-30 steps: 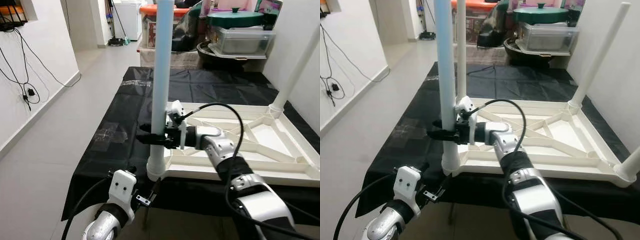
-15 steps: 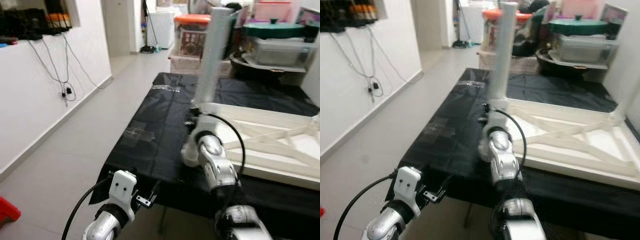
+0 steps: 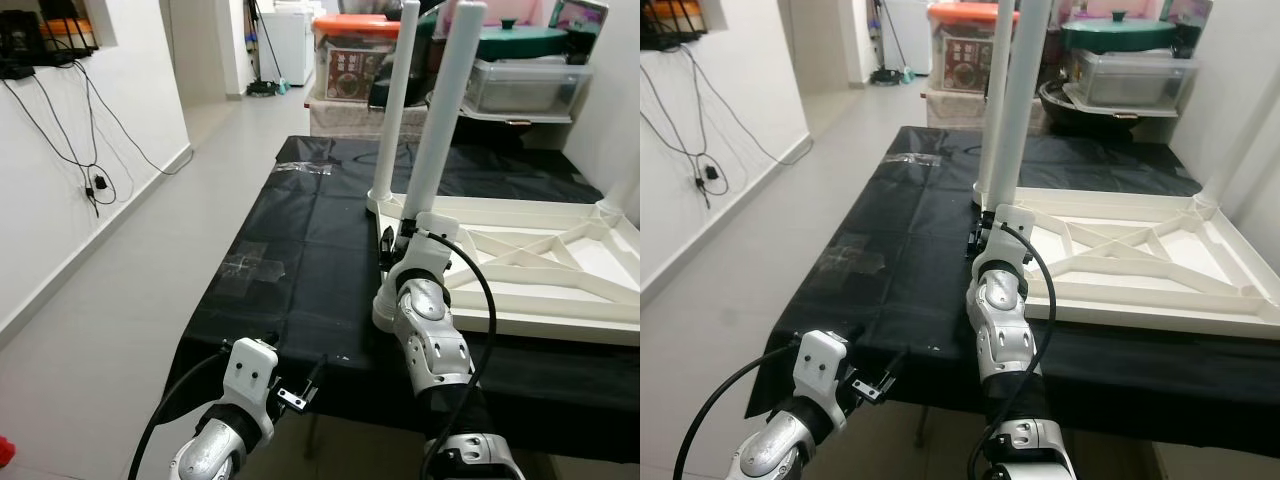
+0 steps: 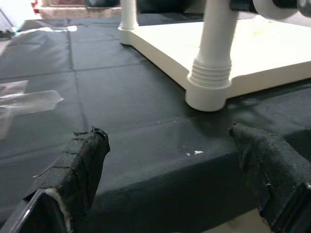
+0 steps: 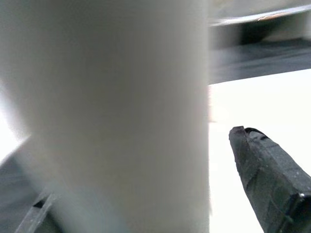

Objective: Building children table

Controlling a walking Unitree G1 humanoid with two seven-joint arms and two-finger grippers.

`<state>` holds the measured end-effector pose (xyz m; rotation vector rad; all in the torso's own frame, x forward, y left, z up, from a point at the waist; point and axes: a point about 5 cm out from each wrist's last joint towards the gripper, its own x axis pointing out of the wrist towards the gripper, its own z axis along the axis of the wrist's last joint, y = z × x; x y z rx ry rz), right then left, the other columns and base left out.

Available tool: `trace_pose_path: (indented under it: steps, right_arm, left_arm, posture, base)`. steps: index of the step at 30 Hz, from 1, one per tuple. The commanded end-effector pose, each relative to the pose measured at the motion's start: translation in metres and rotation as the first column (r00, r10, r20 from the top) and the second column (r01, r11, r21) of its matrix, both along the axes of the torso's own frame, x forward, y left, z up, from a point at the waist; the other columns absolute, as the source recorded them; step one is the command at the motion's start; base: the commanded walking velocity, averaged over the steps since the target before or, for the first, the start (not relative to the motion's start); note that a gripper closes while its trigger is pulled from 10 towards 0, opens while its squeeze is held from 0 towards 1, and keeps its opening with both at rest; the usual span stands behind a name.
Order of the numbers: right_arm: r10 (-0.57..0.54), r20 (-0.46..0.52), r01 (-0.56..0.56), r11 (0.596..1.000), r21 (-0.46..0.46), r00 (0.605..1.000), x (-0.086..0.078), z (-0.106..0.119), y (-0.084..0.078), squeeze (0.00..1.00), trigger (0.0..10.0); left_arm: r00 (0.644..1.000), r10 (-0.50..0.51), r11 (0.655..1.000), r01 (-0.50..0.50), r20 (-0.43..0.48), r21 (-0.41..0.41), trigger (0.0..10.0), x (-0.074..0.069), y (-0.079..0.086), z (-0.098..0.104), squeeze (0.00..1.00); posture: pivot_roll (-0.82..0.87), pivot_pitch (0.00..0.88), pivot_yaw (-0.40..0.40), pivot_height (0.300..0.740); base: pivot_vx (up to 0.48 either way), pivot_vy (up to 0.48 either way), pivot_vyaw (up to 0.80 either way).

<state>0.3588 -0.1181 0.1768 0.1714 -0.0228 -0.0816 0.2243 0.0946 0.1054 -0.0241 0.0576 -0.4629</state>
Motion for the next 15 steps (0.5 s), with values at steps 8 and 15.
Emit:
trace_pose_path:
  steps: [8, 15]
  right_arm:
    - [0.88, -0.122, -0.887, 0.448, -0.112, 0.459, 0.001, -0.004, 0.024, 0.0, 10.0]
    - [0.969, -0.123, -0.976, 0.205, -0.077, 0.213, 0.0, 0.004, 0.036, 0.0, 10.0]
  left_arm:
    - [1.0, -0.01, 1.0, 0.01, -0.005, 0.009, 10.0, 0.003, 0.001, -0.003, 0.0]
    - [1.0, -0.005, 1.0, 0.005, -0.004, 0.013, 10.0, 0.003, 0.003, -0.003, 0.0]
  posture:
    - [0.08, 0.0, -0.014, 0.74]
    - [0.13, 0.0, -0.025, 0.74]
  base:
    - [0.0, 0.0, 0.0]
    - [0.0, 0.0, 0.0]
